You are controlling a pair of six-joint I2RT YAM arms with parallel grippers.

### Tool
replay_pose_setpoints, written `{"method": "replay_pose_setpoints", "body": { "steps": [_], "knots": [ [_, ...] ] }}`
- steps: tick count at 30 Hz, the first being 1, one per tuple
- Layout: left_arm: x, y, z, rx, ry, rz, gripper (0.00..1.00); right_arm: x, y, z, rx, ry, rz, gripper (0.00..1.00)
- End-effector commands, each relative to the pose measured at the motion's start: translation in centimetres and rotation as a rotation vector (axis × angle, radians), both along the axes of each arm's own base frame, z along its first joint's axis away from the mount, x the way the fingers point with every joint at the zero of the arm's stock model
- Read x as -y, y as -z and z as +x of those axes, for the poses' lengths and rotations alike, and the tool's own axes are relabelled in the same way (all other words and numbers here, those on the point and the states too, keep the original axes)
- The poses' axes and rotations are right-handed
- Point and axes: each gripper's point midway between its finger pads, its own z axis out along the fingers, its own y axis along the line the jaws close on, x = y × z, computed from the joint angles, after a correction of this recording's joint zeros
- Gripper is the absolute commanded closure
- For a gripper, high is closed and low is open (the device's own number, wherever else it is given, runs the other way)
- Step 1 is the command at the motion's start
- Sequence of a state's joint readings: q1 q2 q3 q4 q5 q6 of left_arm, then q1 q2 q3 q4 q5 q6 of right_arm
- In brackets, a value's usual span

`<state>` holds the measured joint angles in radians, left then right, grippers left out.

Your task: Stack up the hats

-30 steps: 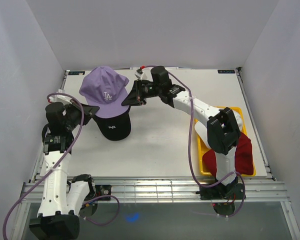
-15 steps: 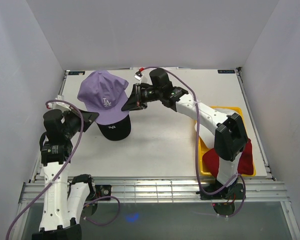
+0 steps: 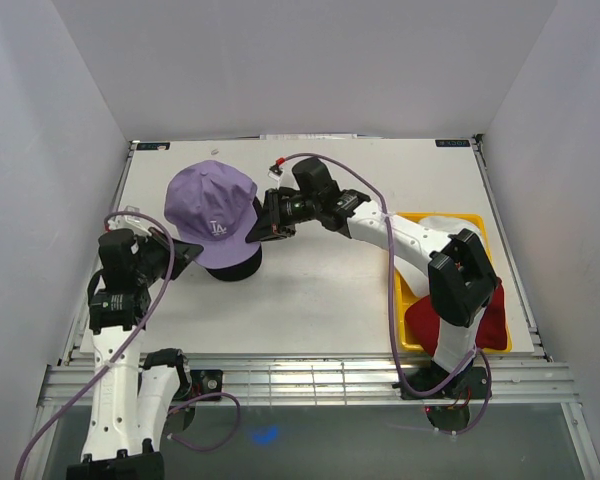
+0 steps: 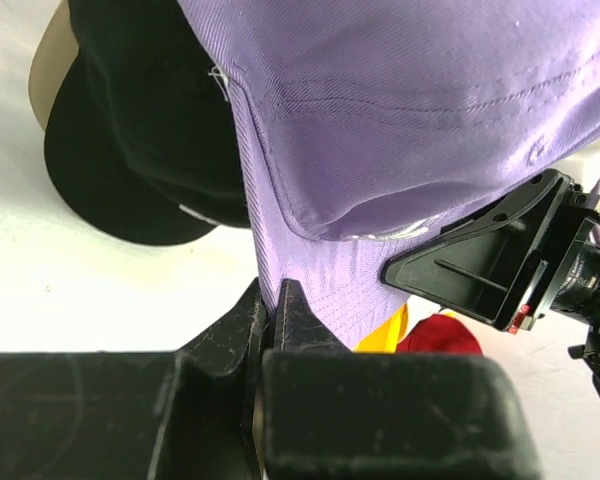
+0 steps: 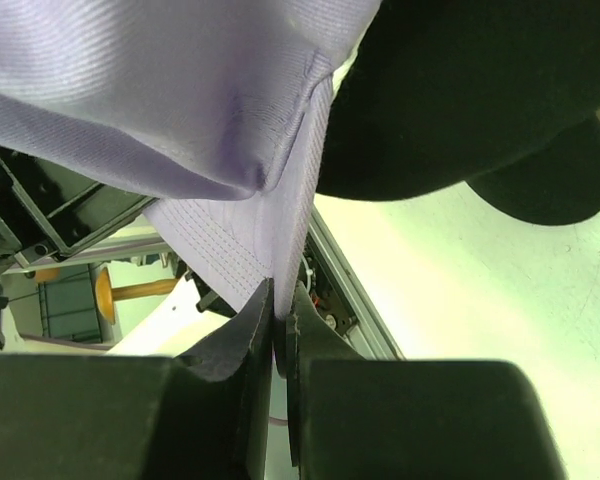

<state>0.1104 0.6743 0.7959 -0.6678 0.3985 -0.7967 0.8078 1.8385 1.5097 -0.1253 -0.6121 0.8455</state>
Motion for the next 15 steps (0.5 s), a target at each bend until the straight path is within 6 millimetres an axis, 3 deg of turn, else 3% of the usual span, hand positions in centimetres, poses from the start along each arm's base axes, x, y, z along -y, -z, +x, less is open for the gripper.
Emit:
{"method": "replay_pose_setpoints", "body": {
  "steps": [1,15],
  "knots": [
    [1.6,0.9,-1.3,-0.022,0.105,-0.002,1.00,-1.6,-2.7,-3.1,0.120,-0.086,0.083,0.92],
    [1.0,4.8,-0.8,-0.133,0.062,-0.006,1.00,-1.7,2.0,-3.0,0.058,-0.069,0.041,0.92]
  ]
}}
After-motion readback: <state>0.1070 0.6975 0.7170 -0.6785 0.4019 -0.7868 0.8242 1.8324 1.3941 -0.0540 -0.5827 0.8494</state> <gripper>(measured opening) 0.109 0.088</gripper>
